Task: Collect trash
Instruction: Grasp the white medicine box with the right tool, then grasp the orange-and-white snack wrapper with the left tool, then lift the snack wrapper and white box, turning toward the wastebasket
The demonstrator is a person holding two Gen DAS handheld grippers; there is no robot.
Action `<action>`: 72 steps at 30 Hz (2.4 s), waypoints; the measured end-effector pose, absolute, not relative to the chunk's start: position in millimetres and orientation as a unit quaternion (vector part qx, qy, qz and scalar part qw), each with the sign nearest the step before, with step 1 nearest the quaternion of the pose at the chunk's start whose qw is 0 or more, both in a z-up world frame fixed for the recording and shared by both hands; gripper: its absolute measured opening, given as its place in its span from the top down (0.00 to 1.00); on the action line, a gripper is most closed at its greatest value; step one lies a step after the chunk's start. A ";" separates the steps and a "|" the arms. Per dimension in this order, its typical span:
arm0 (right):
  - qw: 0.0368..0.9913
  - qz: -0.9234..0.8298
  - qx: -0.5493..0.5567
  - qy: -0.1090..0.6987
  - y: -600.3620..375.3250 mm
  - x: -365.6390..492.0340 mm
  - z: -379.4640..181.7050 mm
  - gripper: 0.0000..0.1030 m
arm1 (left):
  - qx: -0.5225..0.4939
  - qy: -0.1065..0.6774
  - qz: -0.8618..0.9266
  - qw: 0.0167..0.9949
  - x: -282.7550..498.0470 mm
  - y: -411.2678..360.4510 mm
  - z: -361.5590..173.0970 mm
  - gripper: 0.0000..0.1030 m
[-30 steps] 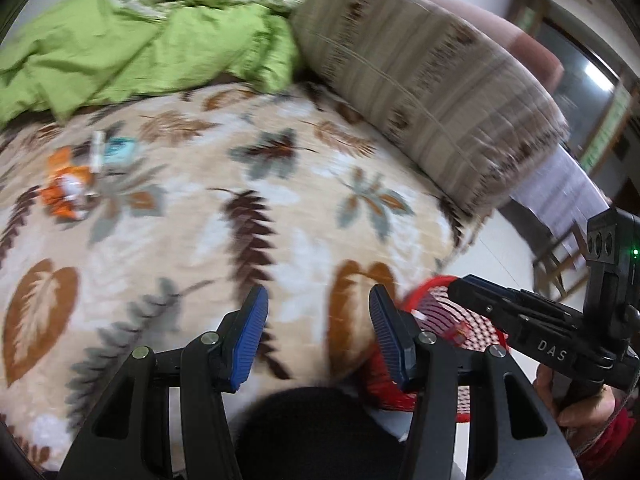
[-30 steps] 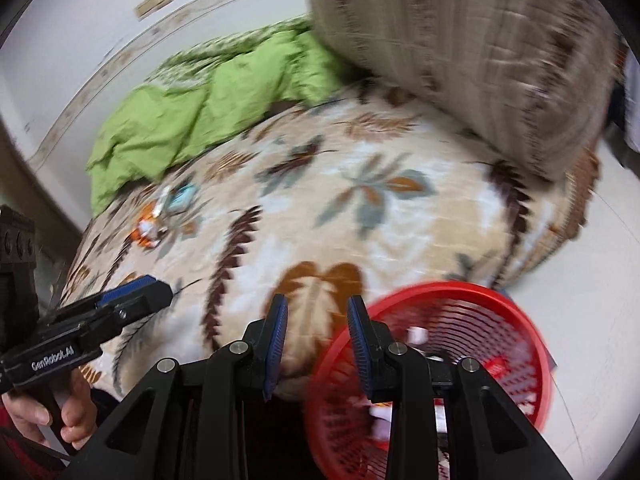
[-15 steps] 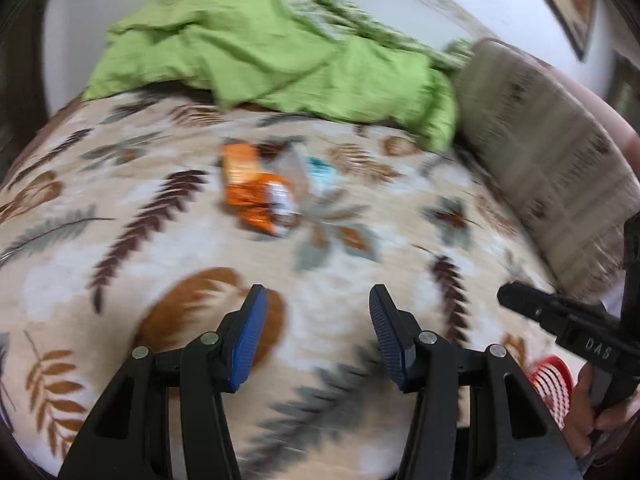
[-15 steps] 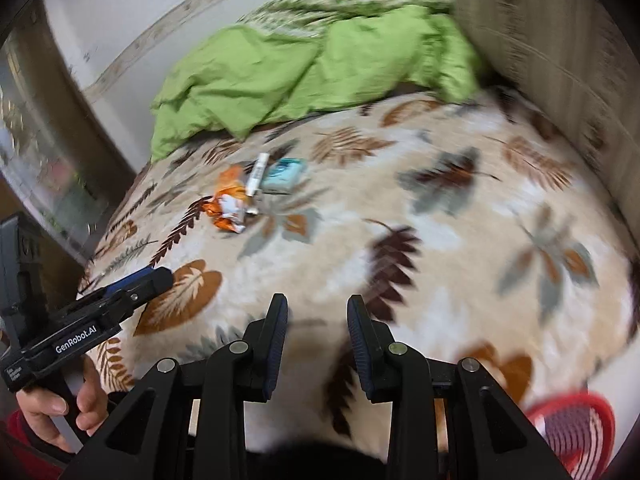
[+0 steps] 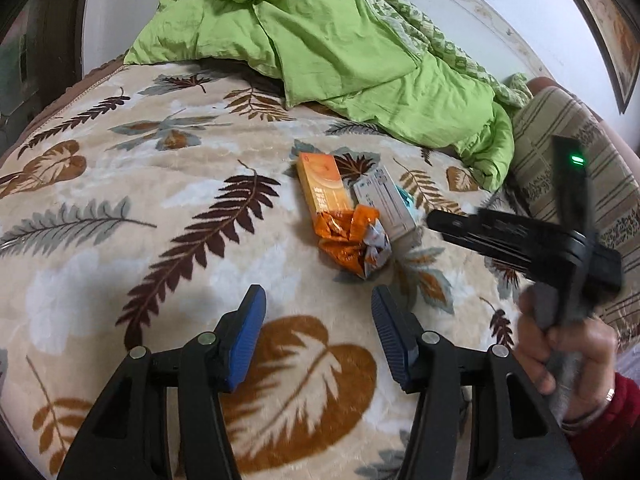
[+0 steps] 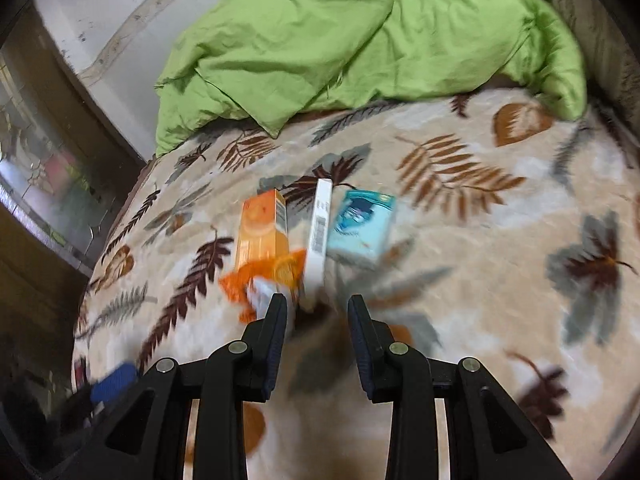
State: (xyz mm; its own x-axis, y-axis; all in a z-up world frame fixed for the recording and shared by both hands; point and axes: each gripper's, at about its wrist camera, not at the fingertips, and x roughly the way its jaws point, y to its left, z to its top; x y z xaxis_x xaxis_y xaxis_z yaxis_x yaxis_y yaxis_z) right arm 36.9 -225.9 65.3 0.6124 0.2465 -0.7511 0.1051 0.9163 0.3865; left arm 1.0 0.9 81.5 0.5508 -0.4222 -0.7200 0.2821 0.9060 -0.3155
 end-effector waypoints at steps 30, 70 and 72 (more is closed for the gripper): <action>0.888 0.030 0.254 0.381 -252.0 -54.3 54.7 0.87 | -0.016 0.456 -0.195 0.868 87.1 -103.1 26.1 0.35; 0.929 0.042 0.143 0.340 -158.0 -189.5 92.2 0.87 | 0.050 0.336 -0.166 0.926 -146.5 -11.3 102.8 0.40; 0.928 0.042 0.147 0.340 -157.1 -192.7 93.8 0.87 | 0.052 0.334 -0.168 0.926 -150.7 -11.6 105.0 0.40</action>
